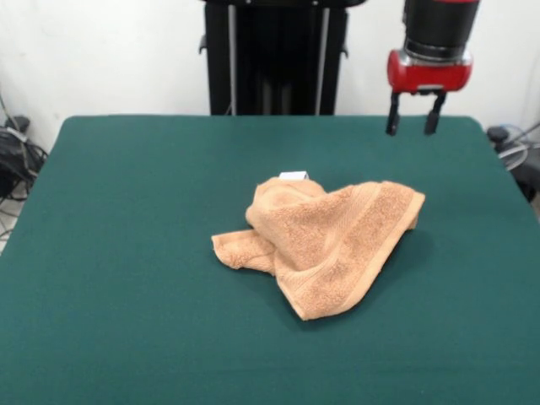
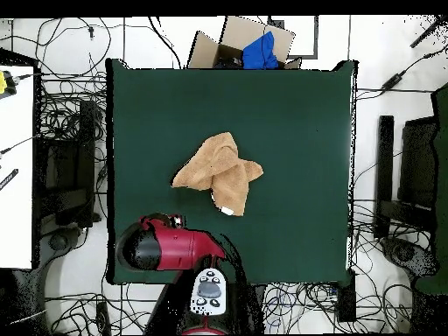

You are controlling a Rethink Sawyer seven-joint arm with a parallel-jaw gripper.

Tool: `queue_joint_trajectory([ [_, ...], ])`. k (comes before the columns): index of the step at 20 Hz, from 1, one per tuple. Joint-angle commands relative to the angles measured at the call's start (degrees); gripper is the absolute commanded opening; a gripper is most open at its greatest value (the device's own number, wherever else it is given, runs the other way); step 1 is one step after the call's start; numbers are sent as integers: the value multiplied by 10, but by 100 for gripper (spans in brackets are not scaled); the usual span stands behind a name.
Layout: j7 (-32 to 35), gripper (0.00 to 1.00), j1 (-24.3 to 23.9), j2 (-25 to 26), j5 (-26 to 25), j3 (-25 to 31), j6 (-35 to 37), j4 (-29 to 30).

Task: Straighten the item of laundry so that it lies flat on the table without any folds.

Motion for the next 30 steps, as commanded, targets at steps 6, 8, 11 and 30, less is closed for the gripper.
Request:
queue_joint_trajectory([
  [6, 154, 100, 33, 41, 61, -39, -20, -59],
  [8, 152, 100, 34, 47, 64, -40, -27, -61],
  [11, 150, 100, 36, 61, 69, -43, -39, -68],
  [30, 121, 100, -15, 94, 52, -16, -90, -77],
])
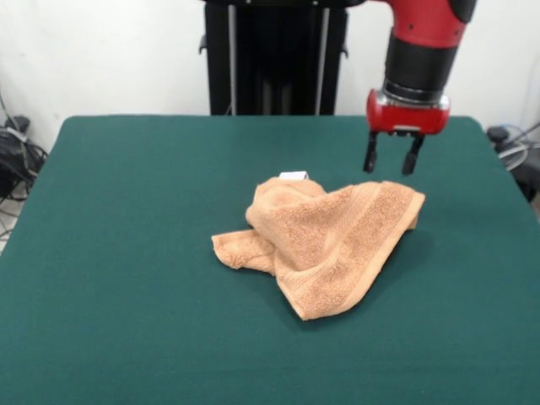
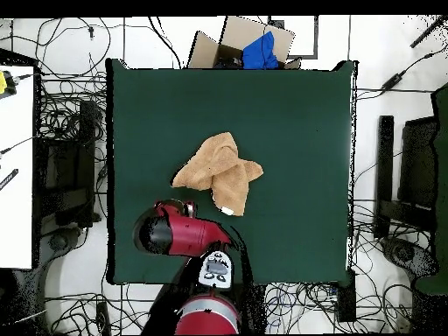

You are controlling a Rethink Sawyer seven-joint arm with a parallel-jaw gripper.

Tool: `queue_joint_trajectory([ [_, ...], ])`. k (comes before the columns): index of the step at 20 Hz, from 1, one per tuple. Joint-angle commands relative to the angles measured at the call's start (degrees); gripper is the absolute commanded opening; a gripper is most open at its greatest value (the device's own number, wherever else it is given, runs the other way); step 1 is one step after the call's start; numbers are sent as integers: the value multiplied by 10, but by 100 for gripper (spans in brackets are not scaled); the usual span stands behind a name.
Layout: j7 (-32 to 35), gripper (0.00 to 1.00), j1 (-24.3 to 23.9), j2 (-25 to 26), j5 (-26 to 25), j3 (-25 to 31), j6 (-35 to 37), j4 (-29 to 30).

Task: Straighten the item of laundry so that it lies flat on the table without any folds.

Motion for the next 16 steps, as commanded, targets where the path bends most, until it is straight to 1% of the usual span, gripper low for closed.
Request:
queue_joint_trajectory([
  [1, 120, 100, -14, 15, 13, 13, -27, -28],
  [5, 118, 100, -25, 15, 10, 19, -30, -25],
  [16, 120, 100, -31, 0, 17, 18, -10, -21],
])
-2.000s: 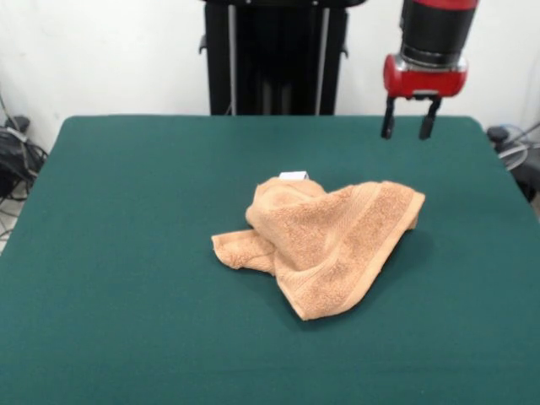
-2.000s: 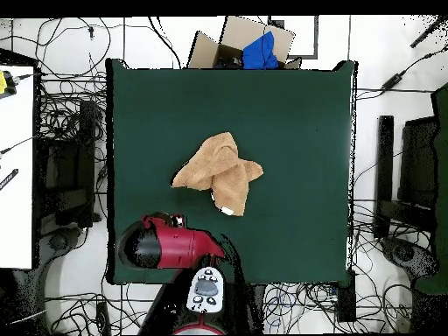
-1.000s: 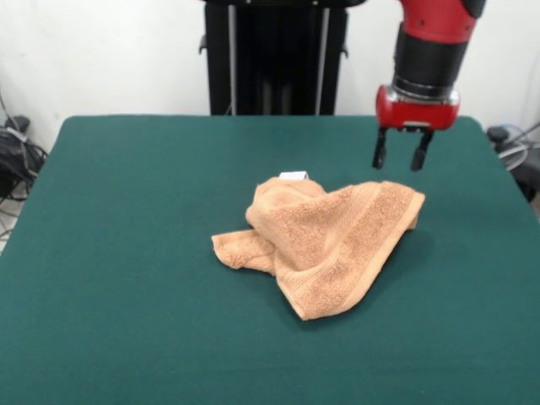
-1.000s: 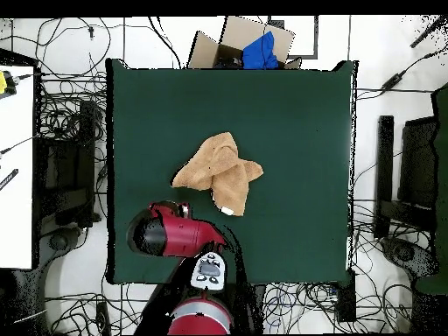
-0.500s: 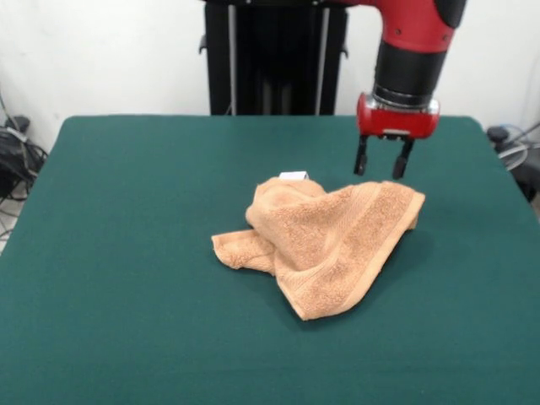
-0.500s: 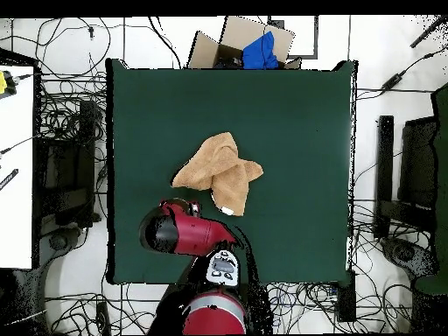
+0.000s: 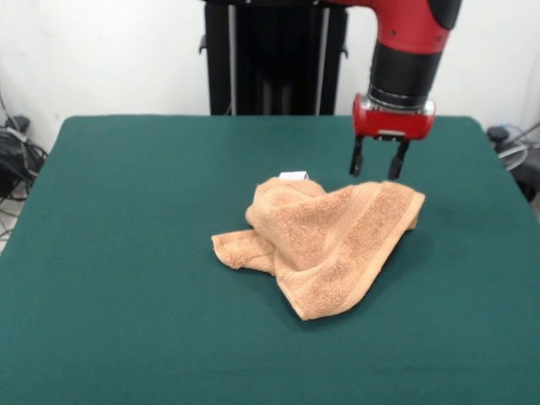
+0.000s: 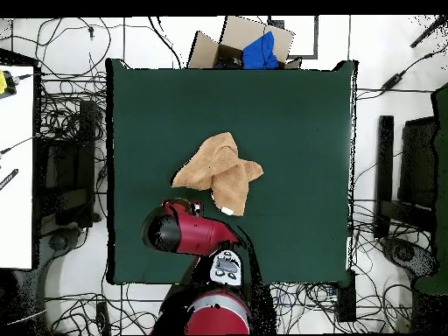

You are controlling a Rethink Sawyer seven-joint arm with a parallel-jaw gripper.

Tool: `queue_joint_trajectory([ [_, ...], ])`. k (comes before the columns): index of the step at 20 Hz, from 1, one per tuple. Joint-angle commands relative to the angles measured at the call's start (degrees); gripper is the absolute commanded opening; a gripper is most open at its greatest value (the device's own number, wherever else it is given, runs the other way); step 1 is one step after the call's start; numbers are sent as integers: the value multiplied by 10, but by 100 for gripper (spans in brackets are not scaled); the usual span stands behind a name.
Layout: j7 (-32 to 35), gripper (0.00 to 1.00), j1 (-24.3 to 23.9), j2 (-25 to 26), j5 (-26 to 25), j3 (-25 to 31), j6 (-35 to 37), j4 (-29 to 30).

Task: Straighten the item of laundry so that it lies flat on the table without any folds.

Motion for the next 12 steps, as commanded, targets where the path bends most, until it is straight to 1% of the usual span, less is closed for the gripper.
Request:
queue_joint_trajectory([
  [1, 120, 100, -16, -8, 16, 20, -6, -19],
  [6, 119, 100, -16, -2, 16, 18, -8, -23],
  [10, 104, 100, -42, -14, 0, 30, -2, -13],
  [12, 103, 100, -41, -14, 1, 28, 2, -14],
])
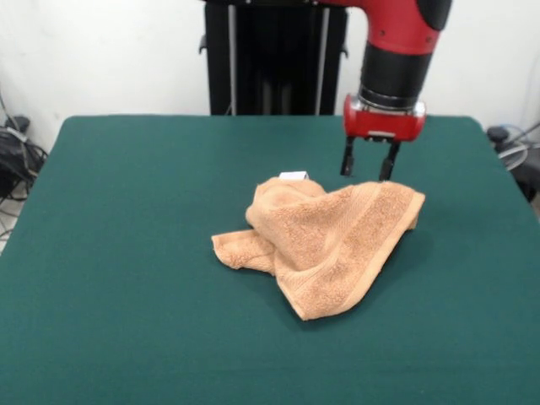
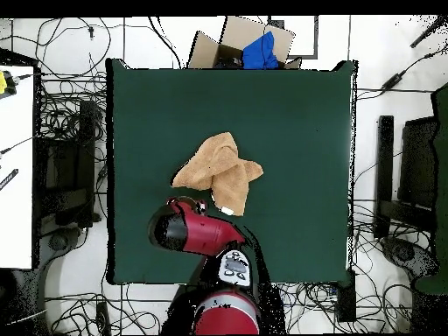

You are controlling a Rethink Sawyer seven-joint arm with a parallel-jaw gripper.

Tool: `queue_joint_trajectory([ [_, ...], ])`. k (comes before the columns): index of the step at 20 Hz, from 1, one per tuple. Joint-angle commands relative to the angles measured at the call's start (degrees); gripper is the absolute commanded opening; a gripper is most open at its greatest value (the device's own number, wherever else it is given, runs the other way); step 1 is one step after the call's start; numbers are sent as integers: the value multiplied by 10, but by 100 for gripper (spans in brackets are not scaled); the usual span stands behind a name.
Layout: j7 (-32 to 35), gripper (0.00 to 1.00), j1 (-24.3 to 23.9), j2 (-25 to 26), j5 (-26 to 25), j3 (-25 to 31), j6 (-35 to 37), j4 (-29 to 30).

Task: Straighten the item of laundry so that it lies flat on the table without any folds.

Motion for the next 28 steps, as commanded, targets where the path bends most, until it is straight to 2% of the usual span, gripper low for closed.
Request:
queue_joint_trajectory([
  [1, 105, 100, -17, -12, 4, 26, 6, -17],
  [7, 109, 100, 2, -17, 20, 14, 38, -32],
  [22, 84, 100, -17, -16, 5, 22, 52, -48],
  [28, 103, 100, -16, -10, 21, 23, 47, -57],
])
